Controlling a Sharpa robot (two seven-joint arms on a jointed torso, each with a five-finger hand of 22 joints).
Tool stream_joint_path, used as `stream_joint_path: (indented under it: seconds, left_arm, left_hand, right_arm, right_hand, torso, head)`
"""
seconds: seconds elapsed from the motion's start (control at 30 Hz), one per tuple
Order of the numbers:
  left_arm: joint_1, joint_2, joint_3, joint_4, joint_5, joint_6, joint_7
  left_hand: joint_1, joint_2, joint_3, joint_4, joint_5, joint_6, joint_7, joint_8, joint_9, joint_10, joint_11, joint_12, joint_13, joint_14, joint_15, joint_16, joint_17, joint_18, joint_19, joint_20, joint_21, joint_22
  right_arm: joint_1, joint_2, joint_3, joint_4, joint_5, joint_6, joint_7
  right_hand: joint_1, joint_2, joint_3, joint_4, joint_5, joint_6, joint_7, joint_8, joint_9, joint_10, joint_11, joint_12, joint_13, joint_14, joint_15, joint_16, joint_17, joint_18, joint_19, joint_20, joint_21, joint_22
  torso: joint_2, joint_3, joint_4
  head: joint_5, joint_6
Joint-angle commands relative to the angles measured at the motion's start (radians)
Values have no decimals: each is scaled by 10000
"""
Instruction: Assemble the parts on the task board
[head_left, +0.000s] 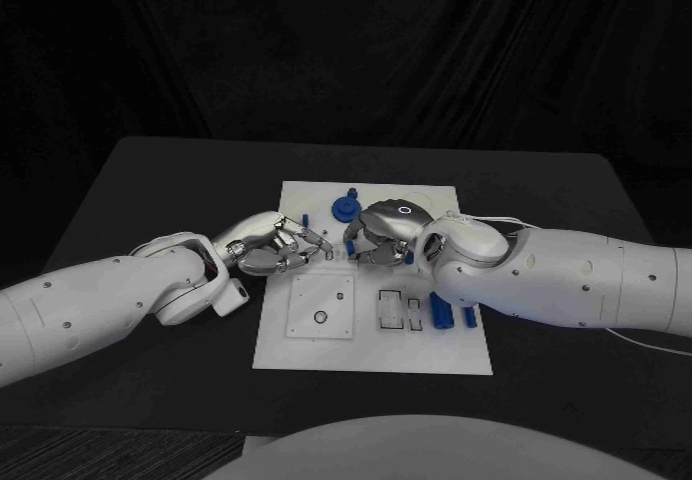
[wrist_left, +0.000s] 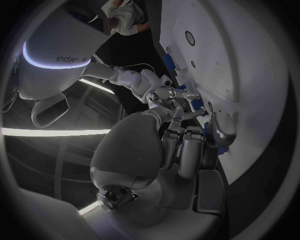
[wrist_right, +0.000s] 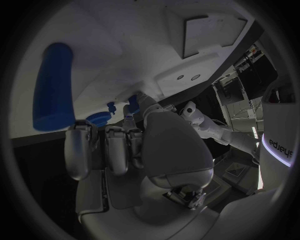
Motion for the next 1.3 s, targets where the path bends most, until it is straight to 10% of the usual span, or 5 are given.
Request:
stream_joint_path:
  seconds: [0.03,0.43,0.9,1.23,1.3]
  left_arm:
    - [-16,25,7,9,27,141,72]
    - [-17,12,7,-3,27,151,-2]
    - [-16,-91,9,43,27,-48,-73]
    - [346,-481,14,468,28,-1043,-237]
    - [562,-486,16,521,28,-1253,-509]
  left_hand:
    - [-46,17,49,-9,-63,73,6,1,15,1043,50,-7,2623,1019,64,26,2630,103,-53,-19,-35,-10]
    - [-46,-7,58,-39,-79,70,14,-16,11,1043,55,-7,2623,1019,69,26,2630,109,-90,-13,-54,-33]
    - [-115,-102,4,-87,-410,74,33,-74,6,1043,78,-7,2623,1019,92,26,2630,118,-156,12,-98,-53]
    - [-1863,-143,-1738,1034,-4083,327,-49,-135,45,1043,55,-7,2623,1019,89,26,2630,110,-26,31,-241,14]
    - [-2402,-73,-2263,1040,-4508,429,-75,-103,73,1043,35,-7,2623,1019,73,26,2630,109,22,12,-267,38]
  right_arm:
    - [-20,-17,2,20,-77,82,-106]
    - [-19,-77,2,47,-77,-175,23]
    - [510,-523,3,624,-78,-1935,624]
    - [1809,-1511,2,1375,1081,-2108,1906]
    - [2121,-1792,2,1489,1554,-1983,2139]
  right_hand:
    - [-52,-57,-72,6,-51,-47,10,-39,-18,1028,65,25,2632,1048,64,26,2633,135,189,78,-26,2140]
    - [-491,-258,-432,310,-1116,-1041,-49,-350,-701,1028,31,25,2632,1048,44,26,2633,156,144,72,-114,2115]
    - [-999,-1272,-651,1682,-1775,-1175,-144,-251,-1217,1028,-54,25,2632,1048,-31,26,2633,172,100,-4,-198,2092]
    - [-3092,-1082,-802,1750,-1764,-816,-100,-57,-1367,1028,-10,25,2632,1048,10,26,2633,178,42,20,-250,2081]
    - [-4439,161,-949,1713,-1624,-799,-42,-37,-1418,1028,51,25,2632,1048,67,26,2633,183,8,74,-280,2074]
  torso:
    - [-2,-1,-3]
    - [-2,0,-1]
    - [-7,4,-4]
    - [-11,22,-10]
    - [-26,33,2]
  head:
    - [1,-2]
    - [9,-2]
    - [-46,-2]
    - [-52,-2]
    - [-68,-2]
